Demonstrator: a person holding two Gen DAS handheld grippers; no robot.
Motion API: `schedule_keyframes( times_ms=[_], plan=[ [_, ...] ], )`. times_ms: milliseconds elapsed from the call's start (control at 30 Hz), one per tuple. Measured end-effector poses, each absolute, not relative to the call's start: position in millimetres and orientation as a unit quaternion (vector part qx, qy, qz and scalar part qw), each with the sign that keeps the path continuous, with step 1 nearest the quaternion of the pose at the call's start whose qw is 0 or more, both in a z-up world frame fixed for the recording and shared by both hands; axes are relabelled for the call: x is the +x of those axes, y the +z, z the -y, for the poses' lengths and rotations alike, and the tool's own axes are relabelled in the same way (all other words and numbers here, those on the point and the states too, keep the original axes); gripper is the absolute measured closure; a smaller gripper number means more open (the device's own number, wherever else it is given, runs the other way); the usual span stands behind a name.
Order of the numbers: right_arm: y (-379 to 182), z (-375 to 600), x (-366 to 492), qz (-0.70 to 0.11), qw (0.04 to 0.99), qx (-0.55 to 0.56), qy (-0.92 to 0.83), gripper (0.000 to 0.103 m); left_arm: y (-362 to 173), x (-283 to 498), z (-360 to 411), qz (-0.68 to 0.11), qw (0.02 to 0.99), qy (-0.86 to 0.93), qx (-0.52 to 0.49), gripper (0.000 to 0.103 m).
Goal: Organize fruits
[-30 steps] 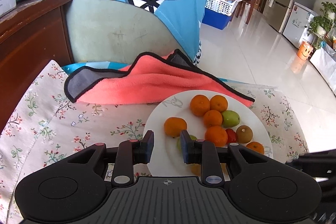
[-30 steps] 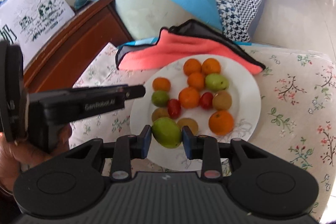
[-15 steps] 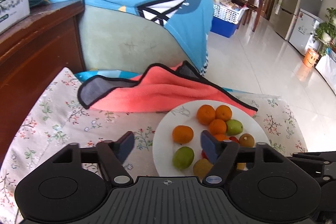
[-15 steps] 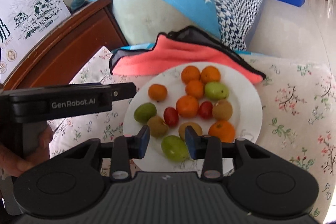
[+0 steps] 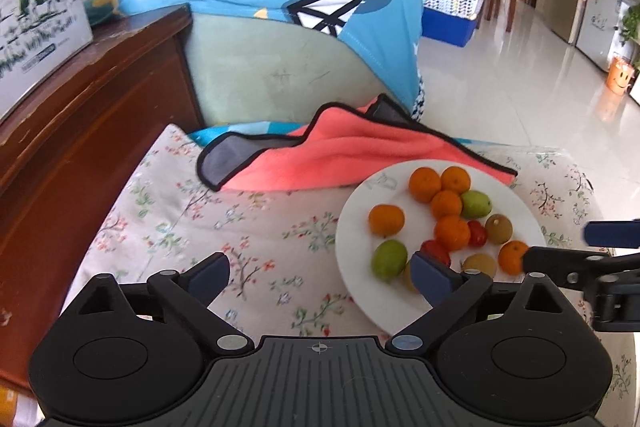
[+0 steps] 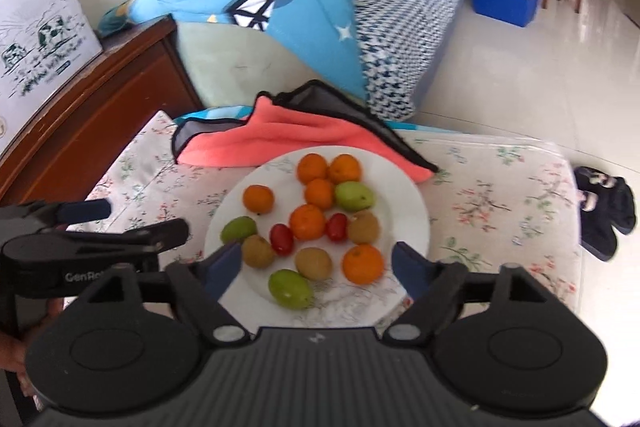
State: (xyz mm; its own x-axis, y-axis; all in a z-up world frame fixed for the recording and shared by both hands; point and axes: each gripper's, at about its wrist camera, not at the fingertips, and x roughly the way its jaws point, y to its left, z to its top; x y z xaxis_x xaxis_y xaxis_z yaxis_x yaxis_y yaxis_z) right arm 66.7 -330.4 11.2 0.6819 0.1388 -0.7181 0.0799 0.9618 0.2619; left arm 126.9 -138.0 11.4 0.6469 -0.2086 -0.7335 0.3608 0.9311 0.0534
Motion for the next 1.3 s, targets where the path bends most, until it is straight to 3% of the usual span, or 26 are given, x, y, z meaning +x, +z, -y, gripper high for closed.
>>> schedule_keyframes(
  times_ms=[67,267,800,1300],
  plan=[
    [14,331,62,-0.399,0.906,0.139,0.006,0.008,12,124,136,-0.397,0.900,-0.147,0.099,0.004],
    [19,333,47,-0.401,0.906,0.133,-0.016,0.005,14,114,130,-0.408,0.897,-0.142,0.099,0.004],
    [29,326,15,-0.413,0.902,0.117,-0.031,0.002,15,67,115,-0.431,0.884,-0.129,0.128,0.004],
    [13,316,25,-0.445,0.891,0.072,-0.050,0.001,16,74,131,-0.438,0.880,-0.128,0.132,0.004]
  ],
)
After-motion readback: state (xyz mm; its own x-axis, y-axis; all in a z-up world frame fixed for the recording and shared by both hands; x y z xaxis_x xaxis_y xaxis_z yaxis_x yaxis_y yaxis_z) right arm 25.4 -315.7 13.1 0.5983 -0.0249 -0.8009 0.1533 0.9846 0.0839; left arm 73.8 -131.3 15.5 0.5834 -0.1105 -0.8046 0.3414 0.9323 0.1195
